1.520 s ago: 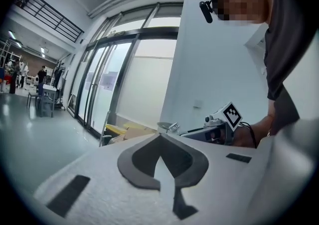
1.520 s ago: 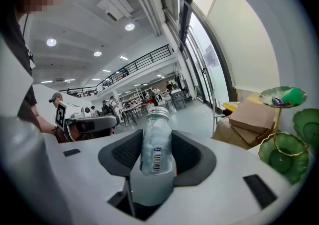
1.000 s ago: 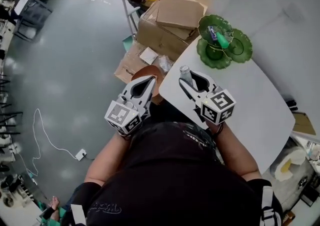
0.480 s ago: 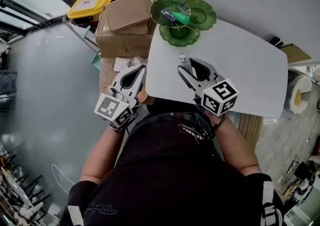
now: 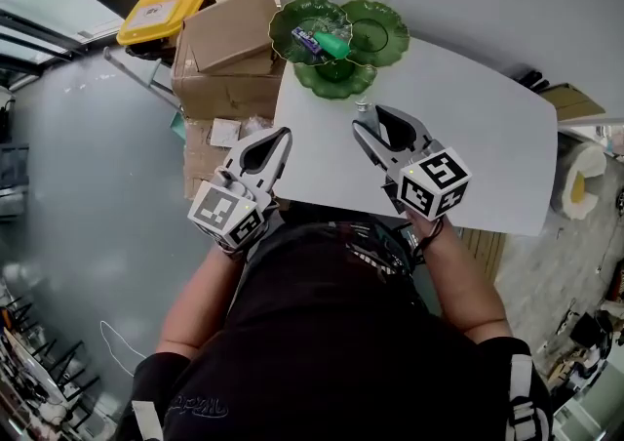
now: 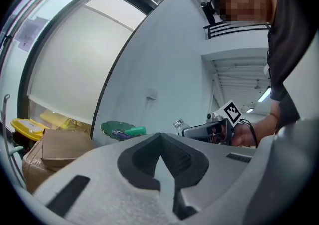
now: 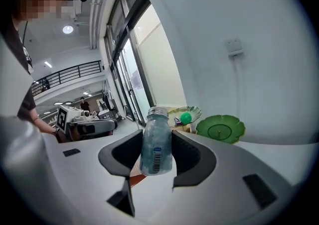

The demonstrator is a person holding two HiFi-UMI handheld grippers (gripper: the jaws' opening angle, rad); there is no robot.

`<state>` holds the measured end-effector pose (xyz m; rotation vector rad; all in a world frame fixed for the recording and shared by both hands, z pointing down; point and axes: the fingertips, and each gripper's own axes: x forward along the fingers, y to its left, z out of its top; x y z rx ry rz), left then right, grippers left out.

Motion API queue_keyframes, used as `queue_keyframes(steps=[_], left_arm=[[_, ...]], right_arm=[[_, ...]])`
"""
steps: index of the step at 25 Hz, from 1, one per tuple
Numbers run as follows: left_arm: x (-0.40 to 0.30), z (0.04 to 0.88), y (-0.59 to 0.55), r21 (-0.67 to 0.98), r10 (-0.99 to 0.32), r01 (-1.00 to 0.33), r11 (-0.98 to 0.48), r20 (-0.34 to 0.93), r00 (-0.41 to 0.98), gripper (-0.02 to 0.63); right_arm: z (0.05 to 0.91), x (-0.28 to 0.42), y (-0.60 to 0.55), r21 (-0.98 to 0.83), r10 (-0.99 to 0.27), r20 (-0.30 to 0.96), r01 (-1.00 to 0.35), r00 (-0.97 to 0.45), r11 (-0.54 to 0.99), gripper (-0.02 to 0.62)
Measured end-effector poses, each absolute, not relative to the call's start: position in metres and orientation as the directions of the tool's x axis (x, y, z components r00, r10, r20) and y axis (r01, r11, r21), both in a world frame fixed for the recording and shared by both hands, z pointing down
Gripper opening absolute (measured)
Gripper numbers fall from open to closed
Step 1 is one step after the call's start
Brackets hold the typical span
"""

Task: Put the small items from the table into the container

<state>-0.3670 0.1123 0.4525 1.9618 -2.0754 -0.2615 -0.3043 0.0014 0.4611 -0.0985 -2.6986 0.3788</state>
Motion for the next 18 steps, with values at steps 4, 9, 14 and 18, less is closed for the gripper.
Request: queue_keyframes(steps=[4,9,14,18], left_arm=[[-0.372,0.455,0.1,0.331,-0.993,-0.938,0.105,0.077,-0.084,0.006],[-0.379,0.461,0.091,0.347,-0.989,-0.927,0.144,0.092,-0.119,0.006],[-0.386,0.466,0.092,0.35,-0.978,-0.914,0.203,0.116,-0.173,0.006],[-0.389,0.476,0.091,0.36,-0.971,-0.904,0.232,0.134,-0.196,0.006]], right_arm=[[0.459,-0.328,-0.027,-0.257,0.157,0.396,0.055,-0.905,0.965,0.186],[0.454,-0.371,-0.061,-0.221,0.193,0.401,0.11,-0.896,0.969,0.187],[0.449,-0.421,-0.082,-0.176,0.237,0.407,0.179,-0.882,0.968,0.187],[0.454,-0.452,-0.098,-0.155,0.262,0.435,0.215,-0.862,0.964,0.187]])
